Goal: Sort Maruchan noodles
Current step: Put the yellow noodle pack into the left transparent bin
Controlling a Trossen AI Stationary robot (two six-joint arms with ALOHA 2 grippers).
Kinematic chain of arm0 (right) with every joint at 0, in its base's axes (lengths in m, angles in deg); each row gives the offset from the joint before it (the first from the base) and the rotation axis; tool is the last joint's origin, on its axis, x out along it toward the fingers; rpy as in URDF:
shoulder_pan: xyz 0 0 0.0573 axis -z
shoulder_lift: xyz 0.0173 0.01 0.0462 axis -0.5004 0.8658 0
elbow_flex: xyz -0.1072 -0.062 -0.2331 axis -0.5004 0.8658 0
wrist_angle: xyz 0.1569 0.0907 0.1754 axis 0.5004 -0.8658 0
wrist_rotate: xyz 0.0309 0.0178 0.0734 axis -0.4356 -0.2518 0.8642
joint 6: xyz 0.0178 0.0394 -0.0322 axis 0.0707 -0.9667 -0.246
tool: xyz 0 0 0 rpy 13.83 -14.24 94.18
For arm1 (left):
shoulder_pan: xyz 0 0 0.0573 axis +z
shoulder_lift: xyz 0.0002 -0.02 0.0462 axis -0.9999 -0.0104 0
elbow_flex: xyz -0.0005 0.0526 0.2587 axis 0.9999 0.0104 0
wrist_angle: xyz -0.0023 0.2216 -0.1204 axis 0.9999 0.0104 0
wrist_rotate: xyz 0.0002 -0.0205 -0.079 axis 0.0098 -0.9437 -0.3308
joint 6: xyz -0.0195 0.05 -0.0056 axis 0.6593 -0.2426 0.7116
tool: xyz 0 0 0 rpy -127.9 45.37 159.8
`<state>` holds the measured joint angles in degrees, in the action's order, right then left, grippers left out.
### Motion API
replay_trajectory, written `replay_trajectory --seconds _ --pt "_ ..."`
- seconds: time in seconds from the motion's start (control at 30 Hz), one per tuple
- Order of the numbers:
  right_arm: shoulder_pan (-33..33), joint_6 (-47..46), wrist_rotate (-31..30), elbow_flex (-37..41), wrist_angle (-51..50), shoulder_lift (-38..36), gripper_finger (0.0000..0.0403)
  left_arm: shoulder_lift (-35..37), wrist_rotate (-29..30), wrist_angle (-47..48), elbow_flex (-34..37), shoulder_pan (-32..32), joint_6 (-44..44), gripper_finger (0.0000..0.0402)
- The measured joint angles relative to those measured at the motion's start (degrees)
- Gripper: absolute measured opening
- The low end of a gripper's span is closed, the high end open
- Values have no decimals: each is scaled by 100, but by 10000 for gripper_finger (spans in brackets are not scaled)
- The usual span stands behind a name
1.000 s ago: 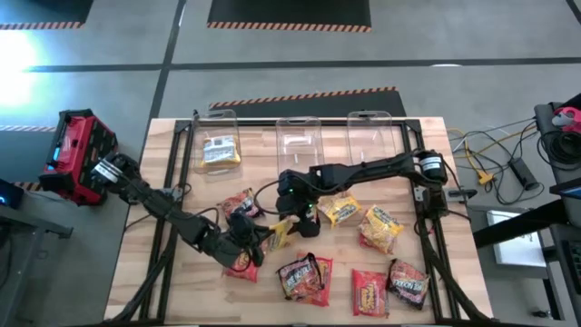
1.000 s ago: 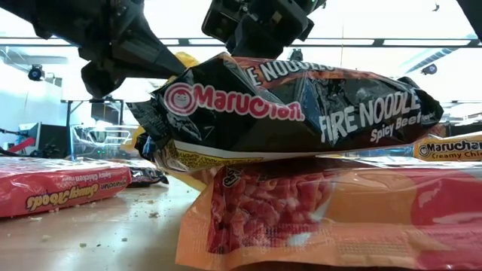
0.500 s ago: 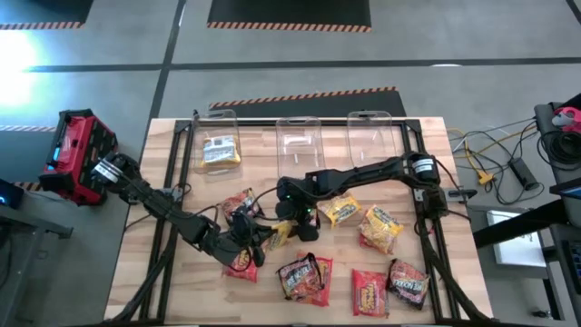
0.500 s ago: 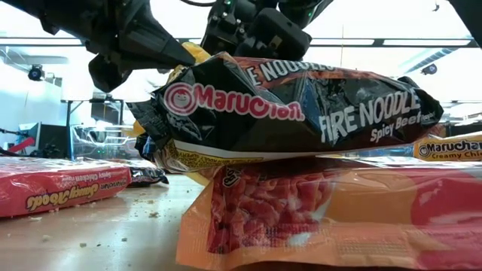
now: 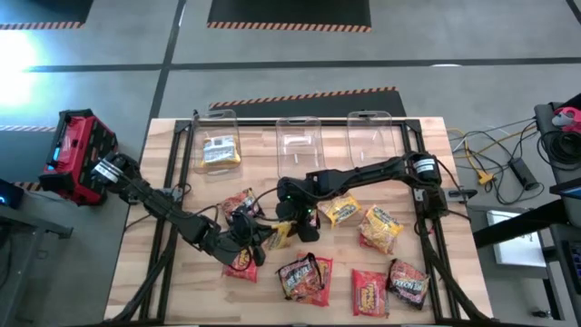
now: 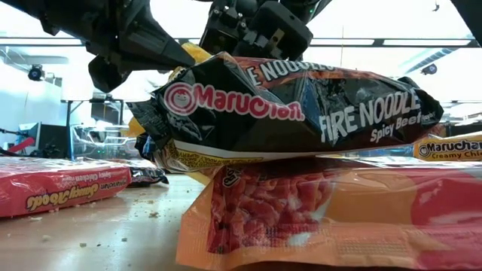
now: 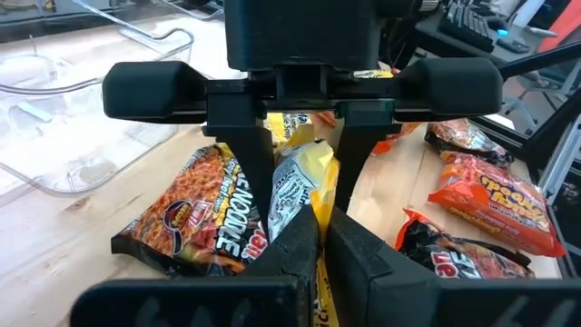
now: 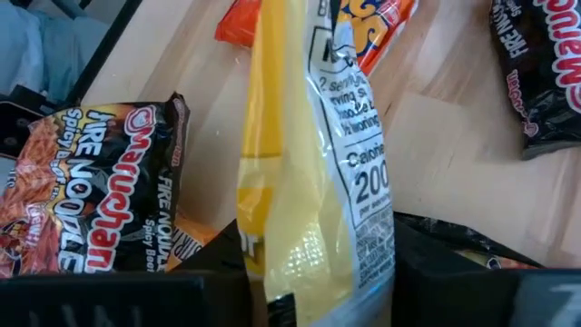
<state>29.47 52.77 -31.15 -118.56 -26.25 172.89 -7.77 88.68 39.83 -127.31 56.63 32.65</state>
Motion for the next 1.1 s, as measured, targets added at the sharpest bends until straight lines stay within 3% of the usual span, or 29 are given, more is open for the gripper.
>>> replay_trajectory --seconds 0.17,0.63,0.8,1.1 --pt "4 -152 66 -2 -49 -2 123 0 -55 -31 0 -2 -54 38" --pt "68 -261 -16 -1 -193 -227 115 323 -772 444 -2 -15 -458 195" --pt "76 -263 -113 -1 -167 -359 111 407 -626 726 -2 -17 -410 217" --pt "72 -313 -105 0 -363 -361 111 623 -19 750 -2 -7 -765 219"
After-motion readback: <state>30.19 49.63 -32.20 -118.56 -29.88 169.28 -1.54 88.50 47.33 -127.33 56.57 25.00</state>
